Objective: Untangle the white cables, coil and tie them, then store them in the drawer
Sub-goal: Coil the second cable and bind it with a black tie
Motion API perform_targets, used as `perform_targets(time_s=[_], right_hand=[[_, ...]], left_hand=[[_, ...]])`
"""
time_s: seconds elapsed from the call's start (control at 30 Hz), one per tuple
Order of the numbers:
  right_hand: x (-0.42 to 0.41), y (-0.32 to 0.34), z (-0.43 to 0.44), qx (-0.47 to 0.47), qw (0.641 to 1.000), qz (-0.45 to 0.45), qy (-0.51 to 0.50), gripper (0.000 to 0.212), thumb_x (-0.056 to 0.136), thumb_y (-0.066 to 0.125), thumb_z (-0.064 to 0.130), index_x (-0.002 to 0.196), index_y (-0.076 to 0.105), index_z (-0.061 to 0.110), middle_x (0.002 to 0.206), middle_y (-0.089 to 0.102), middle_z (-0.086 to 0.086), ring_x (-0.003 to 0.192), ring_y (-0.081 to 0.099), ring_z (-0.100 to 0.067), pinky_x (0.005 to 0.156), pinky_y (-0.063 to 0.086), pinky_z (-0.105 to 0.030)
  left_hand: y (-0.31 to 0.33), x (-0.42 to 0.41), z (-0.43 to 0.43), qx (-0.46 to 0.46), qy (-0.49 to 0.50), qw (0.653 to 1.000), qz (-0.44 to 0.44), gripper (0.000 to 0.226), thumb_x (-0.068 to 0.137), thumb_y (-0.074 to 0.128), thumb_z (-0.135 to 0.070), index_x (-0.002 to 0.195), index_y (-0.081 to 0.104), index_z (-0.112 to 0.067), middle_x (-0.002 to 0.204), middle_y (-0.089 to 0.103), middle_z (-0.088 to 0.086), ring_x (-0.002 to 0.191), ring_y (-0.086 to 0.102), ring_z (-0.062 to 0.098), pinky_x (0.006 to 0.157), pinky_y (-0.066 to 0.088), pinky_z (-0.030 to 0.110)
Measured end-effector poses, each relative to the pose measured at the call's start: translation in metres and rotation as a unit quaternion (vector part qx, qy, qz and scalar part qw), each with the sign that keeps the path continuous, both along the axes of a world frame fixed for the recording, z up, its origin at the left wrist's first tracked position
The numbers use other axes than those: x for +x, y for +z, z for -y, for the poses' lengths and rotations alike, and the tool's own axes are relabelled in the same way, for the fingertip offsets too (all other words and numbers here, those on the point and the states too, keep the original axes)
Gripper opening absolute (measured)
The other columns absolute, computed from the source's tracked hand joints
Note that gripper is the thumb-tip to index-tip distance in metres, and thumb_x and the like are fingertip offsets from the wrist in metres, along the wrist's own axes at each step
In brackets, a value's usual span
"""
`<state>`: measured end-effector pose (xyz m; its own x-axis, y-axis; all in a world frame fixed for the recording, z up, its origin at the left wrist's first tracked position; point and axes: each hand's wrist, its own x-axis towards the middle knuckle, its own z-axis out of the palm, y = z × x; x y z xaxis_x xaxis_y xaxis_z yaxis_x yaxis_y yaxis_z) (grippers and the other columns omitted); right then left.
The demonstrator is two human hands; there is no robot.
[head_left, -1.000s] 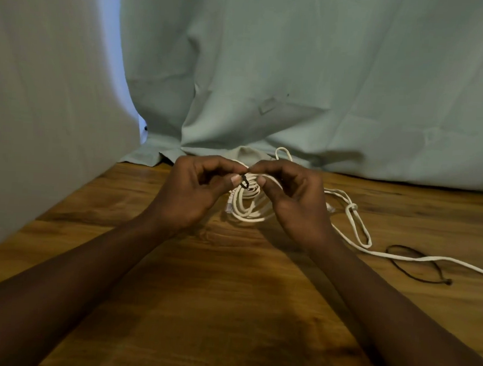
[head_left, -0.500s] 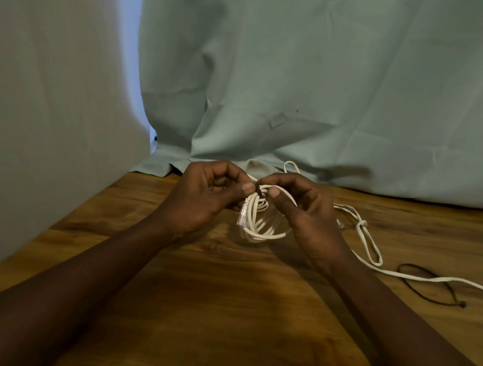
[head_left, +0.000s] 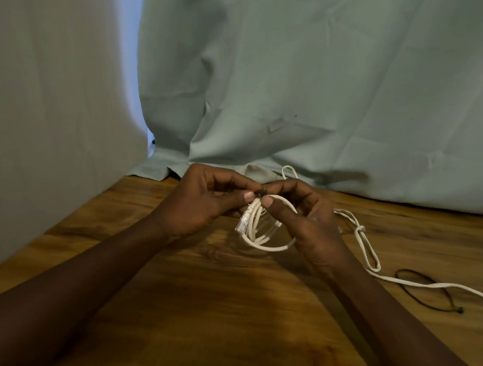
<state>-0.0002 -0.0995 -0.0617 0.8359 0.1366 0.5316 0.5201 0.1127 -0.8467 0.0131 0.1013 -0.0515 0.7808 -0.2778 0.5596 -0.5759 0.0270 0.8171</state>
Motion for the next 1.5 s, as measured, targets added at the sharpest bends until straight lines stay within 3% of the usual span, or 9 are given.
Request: perform_targets(time_s=[0.43, 0.67, 0.77, 0.9, 1.13, 1.27, 1.37, 1.43, 1.5], right_hand=[[0.000, -0.001, 0.001, -0.067, 0.997, 0.025, 0.008, 0.017, 0.082, 0.078, -0.007, 0.094, 0.072, 0.003, 0.093, 0.076, -0.010, 0.085, 0.073, -0.021, 0.074, 0.058, -0.030], [0.001, 0.010, 0.005, -0.098, 0.989, 0.106, -0.027, 0.018, 0.084, 0.080, -0.001, 0.097, 0.069, 0.003, 0.097, 0.073, -0.009, 0.091, 0.073, -0.025, 0.079, 0.058, -0.038], [0.002, 0.012, 0.005, -0.170, 0.952, 0.233, -0.104, 0.017, 0.084, 0.082, 0.011, 0.095, 0.069, 0.009, 0.100, 0.068, -0.004, 0.098, 0.068, -0.027, 0.083, 0.055, -0.049], [0.000, 0.010, 0.005, -0.244, 0.864, 0.386, -0.212, 0.018, 0.082, 0.081, -0.001, 0.092, 0.068, 0.006, 0.104, 0.065, -0.006, 0.102, 0.064, -0.025, 0.082, 0.052, -0.042], [0.003, 0.005, 0.008, -0.262, 0.797, 0.474, -0.265, 0.014, 0.083, 0.077, -0.009, 0.081, 0.065, -0.001, 0.100, 0.065, -0.017, 0.095, 0.061, -0.032, 0.100, 0.050, -0.046], [0.004, 0.004, 0.009, -0.282, 0.777, 0.489, -0.279, 0.013, 0.081, 0.078, -0.010, 0.079, 0.067, -0.004, 0.100, 0.065, -0.019, 0.090, 0.060, -0.033, 0.081, 0.051, -0.045], [0.005, 0.004, 0.006, -0.249, 0.812, 0.449, -0.277, 0.016, 0.081, 0.079, -0.007, 0.081, 0.065, 0.000, 0.100, 0.065, -0.014, 0.092, 0.062, -0.028, 0.076, 0.049, -0.036], [0.007, 0.001, 0.003, -0.193, 0.868, 0.382, -0.251, 0.021, 0.081, 0.081, -0.006, 0.082, 0.062, 0.004, 0.098, 0.066, -0.009, 0.094, 0.064, -0.023, 0.078, 0.049, -0.029], [0.010, -0.007, -0.001, -0.101, 0.942, 0.262, -0.184, 0.023, 0.082, 0.082, -0.002, 0.083, 0.060, 0.004, 0.094, 0.067, -0.009, 0.093, 0.068, -0.026, 0.080, 0.056, -0.040]], left_hand=[[0.000, 0.004, -0.013, 0.040, -0.052, 0.995, -0.079, 0.020, 0.082, 0.078, -0.006, 0.101, 0.079, 0.000, 0.094, 0.078, 0.020, 0.088, 0.077, 0.031, 0.080, 0.064, 0.038], [0.004, -0.004, -0.002, 0.076, 0.062, 0.986, 0.134, 0.014, 0.086, 0.078, -0.001, 0.098, 0.079, -0.008, 0.089, 0.080, 0.004, 0.083, 0.078, 0.020, 0.078, 0.063, 0.032], [0.006, -0.008, -0.004, 0.127, 0.145, 0.936, 0.295, 0.016, 0.086, 0.081, -0.004, 0.101, 0.079, -0.009, 0.092, 0.080, -0.003, 0.084, 0.077, 0.007, 0.077, 0.062, 0.026], [0.003, -0.010, 0.001, 0.101, 0.179, 0.914, 0.349, 0.017, 0.084, 0.083, -0.001, 0.100, 0.079, -0.004, 0.095, 0.079, 0.000, 0.088, 0.077, 0.006, 0.078, 0.064, 0.028], [-0.004, -0.006, 0.007, 0.023, 0.114, 0.964, 0.238, 0.021, 0.084, 0.082, -0.003, 0.104, 0.078, -0.003, 0.105, 0.079, 0.002, 0.103, 0.076, 0.016, 0.089, 0.062, 0.035], [-0.005, -0.006, 0.010, -0.012, 0.056, 0.986, 0.159, 0.029, 0.084, 0.078, -0.022, 0.108, 0.077, -0.007, 0.110, 0.077, 0.004, 0.109, 0.073, 0.025, 0.093, 0.061, 0.041], [-0.004, -0.004, 0.007, 0.022, 0.050, 0.990, 0.128, 0.032, 0.086, 0.079, -0.022, 0.116, 0.073, -0.013, 0.115, 0.076, 0.001, 0.113, 0.071, 0.024, 0.097, 0.058, 0.043], [-0.004, -0.003, 0.003, 0.074, 0.032, 0.991, 0.105, 0.037, 0.088, 0.078, -0.016, 0.125, 0.069, -0.018, 0.121, 0.073, -0.002, 0.119, 0.068, 0.020, 0.100, 0.056, 0.038], [-0.006, 0.002, -0.002, 0.106, 0.000, 0.993, 0.056, 0.040, 0.090, 0.078, -0.010, 0.128, 0.067, -0.018, 0.117, 0.075, 0.002, 0.112, 0.071, 0.019, 0.094, 0.058, 0.035]])
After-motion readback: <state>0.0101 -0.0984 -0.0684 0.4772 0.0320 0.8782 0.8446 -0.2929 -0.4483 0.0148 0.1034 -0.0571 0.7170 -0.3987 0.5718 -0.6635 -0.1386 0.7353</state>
